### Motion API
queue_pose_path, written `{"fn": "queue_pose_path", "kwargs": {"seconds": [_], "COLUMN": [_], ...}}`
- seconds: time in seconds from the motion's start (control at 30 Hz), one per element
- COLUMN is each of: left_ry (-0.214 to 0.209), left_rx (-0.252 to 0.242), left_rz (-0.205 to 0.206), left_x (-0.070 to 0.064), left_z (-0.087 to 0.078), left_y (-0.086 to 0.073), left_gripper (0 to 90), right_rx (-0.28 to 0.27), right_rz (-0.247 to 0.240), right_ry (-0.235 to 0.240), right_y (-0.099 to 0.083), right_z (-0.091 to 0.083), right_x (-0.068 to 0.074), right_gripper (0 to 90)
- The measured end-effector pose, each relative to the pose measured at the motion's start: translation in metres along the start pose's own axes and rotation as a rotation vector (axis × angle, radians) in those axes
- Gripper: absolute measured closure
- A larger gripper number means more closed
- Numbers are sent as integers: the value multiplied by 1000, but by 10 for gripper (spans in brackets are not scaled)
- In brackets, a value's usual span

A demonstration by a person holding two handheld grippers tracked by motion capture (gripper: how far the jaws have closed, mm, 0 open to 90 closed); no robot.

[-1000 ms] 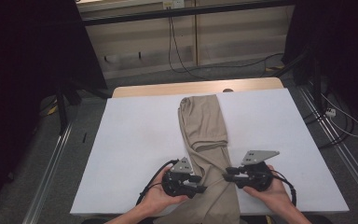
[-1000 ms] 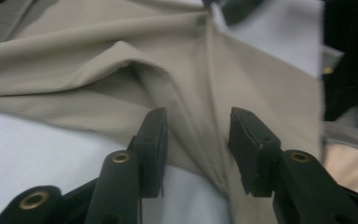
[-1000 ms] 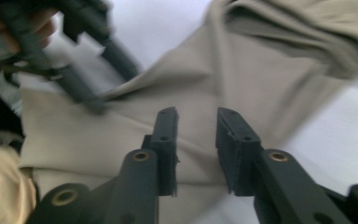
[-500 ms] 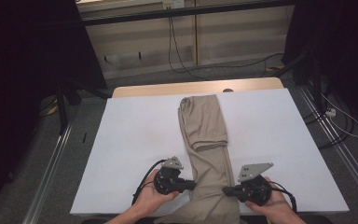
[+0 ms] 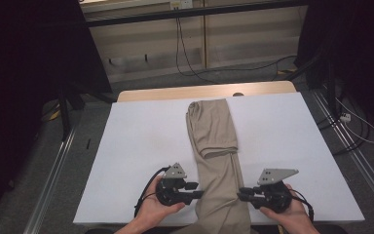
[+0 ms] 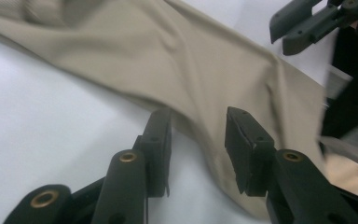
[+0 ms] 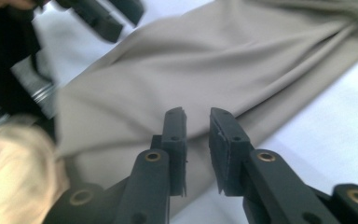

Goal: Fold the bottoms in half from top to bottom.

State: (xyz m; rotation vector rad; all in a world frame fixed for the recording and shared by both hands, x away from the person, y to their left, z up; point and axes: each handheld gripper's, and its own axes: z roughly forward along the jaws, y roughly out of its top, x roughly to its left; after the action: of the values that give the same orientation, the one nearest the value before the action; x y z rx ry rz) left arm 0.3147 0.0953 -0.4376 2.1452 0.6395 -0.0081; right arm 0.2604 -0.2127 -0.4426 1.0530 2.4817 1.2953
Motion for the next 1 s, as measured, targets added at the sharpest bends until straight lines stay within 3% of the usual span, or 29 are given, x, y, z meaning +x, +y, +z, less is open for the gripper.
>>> {"fn": "queue_pose_path", "kwargs": {"seconds": [0.1,0.13,0.2,0.37,0.47,0.53,0.6,0.73,0.8,0.9,1.0], "left_ry": [9,-6,17,-5,-7,-17,-28,-29,-5,24,71], "left_rx": [9,22,46,75,72,75,72,74,73,25,-10], "left_rz": [48,64,72,43,35,15,-1,11,16,14,49], "left_x": [-4,-3,-3,5,4,4,4,4,6,12,21], "left_z": [6,9,17,26,25,23,22,16,12,10,10], "left_y": [4,5,4,1,-2,-3,-5,-8,-7,0,13], "left_gripper": [658,683,736,857,880,882,881,851,750,618,531], "right_rx": [10,11,21,30,40,41,40,56,55,57,8], "right_rz": [18,9,16,49,60,68,72,65,79,114,127], "right_ry": [-60,-74,-136,-225,-237,-248,-266,-290,-300,-292,-275], "right_y": [10,14,21,32,32,31,30,28,25,19,21], "right_z": [10,14,23,44,49,47,45,38,33,27,21], "right_x": [-14,-19,-27,-53,-55,-53,-52,-50,-51,-55,-64], "right_gripper": [644,626,573,593,663,898,900,900,900,900,787]}}
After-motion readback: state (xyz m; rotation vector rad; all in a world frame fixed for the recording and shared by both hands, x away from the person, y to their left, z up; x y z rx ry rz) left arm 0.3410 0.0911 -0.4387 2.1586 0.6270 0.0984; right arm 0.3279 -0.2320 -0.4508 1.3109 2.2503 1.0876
